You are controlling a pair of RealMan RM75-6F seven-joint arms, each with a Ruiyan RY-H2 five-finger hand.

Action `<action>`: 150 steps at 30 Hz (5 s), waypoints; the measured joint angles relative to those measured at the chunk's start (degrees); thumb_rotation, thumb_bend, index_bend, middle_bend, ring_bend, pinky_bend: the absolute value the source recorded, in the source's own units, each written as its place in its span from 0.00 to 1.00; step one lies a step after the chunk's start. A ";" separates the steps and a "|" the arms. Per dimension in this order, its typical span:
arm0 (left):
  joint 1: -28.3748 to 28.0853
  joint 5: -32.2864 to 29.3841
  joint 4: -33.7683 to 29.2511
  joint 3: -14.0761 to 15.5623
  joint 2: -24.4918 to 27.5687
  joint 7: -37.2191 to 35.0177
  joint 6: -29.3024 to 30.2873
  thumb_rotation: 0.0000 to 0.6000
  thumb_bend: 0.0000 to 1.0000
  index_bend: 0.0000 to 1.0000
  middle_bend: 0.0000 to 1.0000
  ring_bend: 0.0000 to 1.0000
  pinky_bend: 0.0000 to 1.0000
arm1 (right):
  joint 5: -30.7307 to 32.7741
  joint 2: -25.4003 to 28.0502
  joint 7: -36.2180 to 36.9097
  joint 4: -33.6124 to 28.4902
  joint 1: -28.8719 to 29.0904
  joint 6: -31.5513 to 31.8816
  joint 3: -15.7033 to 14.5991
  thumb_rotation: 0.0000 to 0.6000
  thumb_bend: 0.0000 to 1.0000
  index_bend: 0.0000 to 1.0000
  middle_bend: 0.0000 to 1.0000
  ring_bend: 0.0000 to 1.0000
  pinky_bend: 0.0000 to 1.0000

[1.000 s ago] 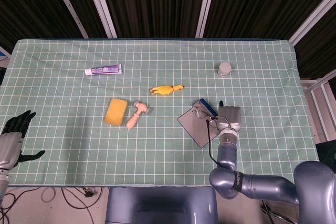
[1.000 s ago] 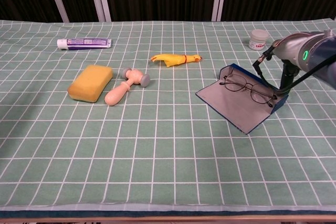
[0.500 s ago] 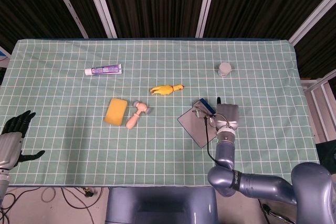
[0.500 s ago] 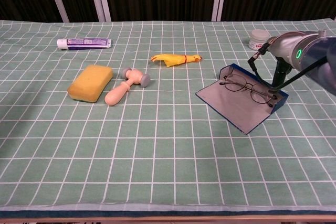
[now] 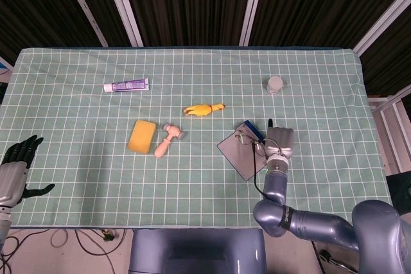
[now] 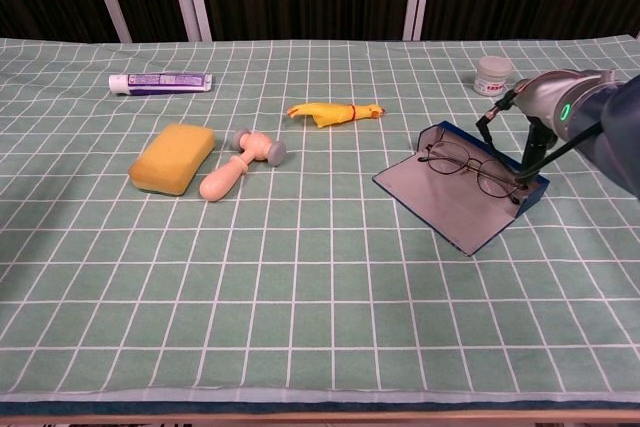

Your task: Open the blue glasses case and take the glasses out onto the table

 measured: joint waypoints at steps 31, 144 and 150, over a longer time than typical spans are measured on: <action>0.08 -1.11 0.00 -0.36 -0.22 0.53 -0.01 1.00 0.00 0.00 0.00 0.00 0.00 | -2.81 -4.78 1.40 20.37 1.74 -9.11 4.15 1.00 0.29 0.09 0.95 1.00 1.00; 0.02 -4.25 -0.81 -0.90 -0.64 2.34 -0.89 1.00 0.00 0.00 0.00 0.00 0.00 | 6.25 -6.40 8.45 22.02 5.17 -18.85 16.16 1.00 0.50 0.52 0.96 1.00 1.00; 0.08 -4.07 -0.84 -0.83 -0.59 2.20 -0.84 1.00 0.00 0.00 0.00 0.00 0.00 | 5.01 -5.63 12.24 19.54 3.94 -18.92 16.37 1.00 0.50 0.53 0.96 1.00 1.00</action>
